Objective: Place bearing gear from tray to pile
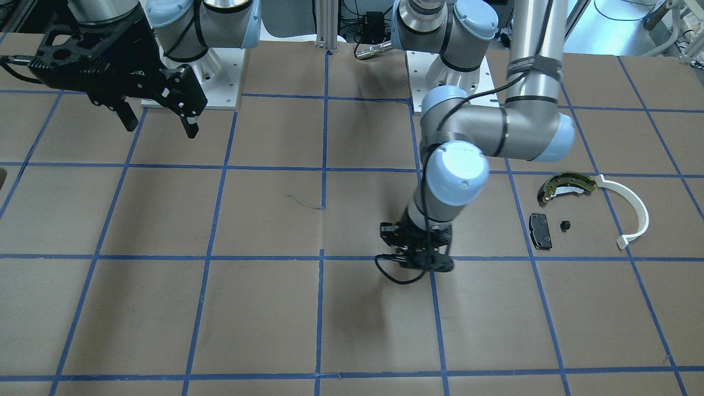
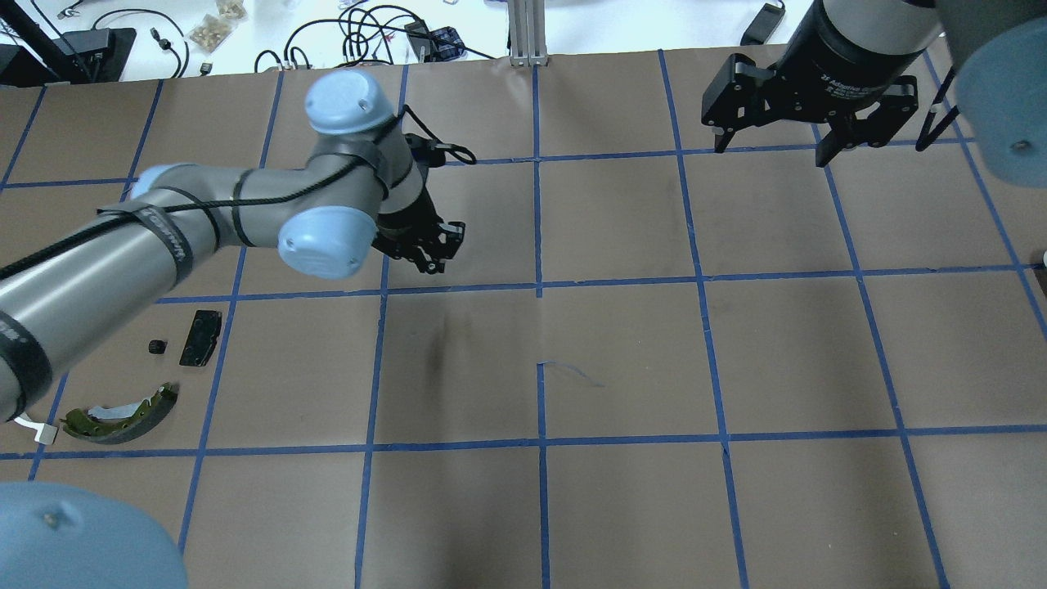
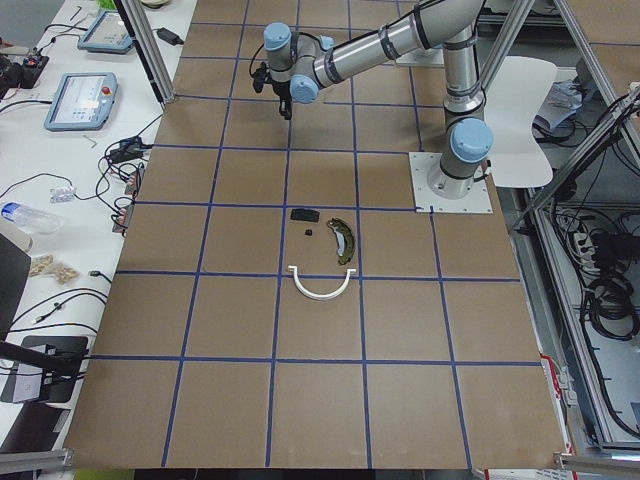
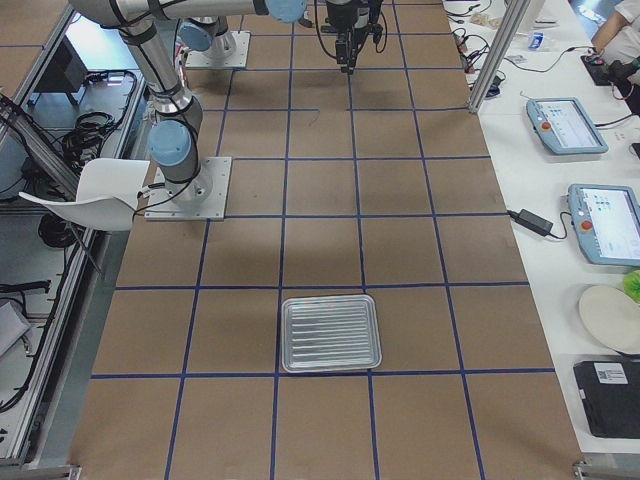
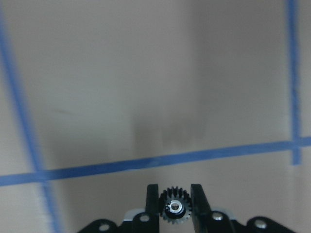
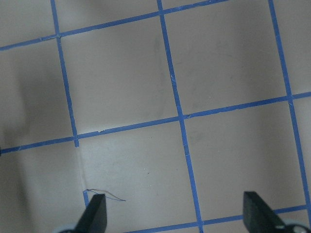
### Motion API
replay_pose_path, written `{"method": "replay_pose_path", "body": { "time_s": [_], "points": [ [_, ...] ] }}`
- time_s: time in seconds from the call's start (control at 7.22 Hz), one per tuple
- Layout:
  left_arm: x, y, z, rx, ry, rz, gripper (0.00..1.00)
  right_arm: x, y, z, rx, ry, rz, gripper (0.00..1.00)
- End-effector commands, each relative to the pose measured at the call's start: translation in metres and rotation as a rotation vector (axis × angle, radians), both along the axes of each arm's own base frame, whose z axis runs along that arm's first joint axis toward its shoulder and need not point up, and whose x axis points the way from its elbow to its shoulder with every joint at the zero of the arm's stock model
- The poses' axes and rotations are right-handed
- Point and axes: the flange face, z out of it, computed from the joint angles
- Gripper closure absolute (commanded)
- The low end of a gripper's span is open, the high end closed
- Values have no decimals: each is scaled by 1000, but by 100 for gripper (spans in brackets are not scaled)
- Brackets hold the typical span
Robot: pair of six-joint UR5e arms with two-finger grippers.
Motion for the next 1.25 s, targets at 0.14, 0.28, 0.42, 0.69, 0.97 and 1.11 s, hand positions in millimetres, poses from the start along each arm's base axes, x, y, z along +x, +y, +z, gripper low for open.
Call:
{"method": "replay_pose_path", "body": {
  "time_s": [0.14,0.28,0.42,0.69,0.97,1.11],
  "points": [
    [204,-29,51,65,-102,23,100,0,0,-1,3,0,0,0],
    [262,-21,55,67,-95,65,100,0,0,-1,3,0,0,0],
    [312,-11,54,73,-86,76,100,0,0,-1,3,0,0,0],
    [395,12,45,82,-55,-1,100,0,0,-2,5,0,2,0],
    [420,27,21,112,-15,-45,100,-1,0,-3,9,1,3,0],
    [420,29,5,111,-9,-87,100,0,0,-4,11,0,2,0]
  ]
}}
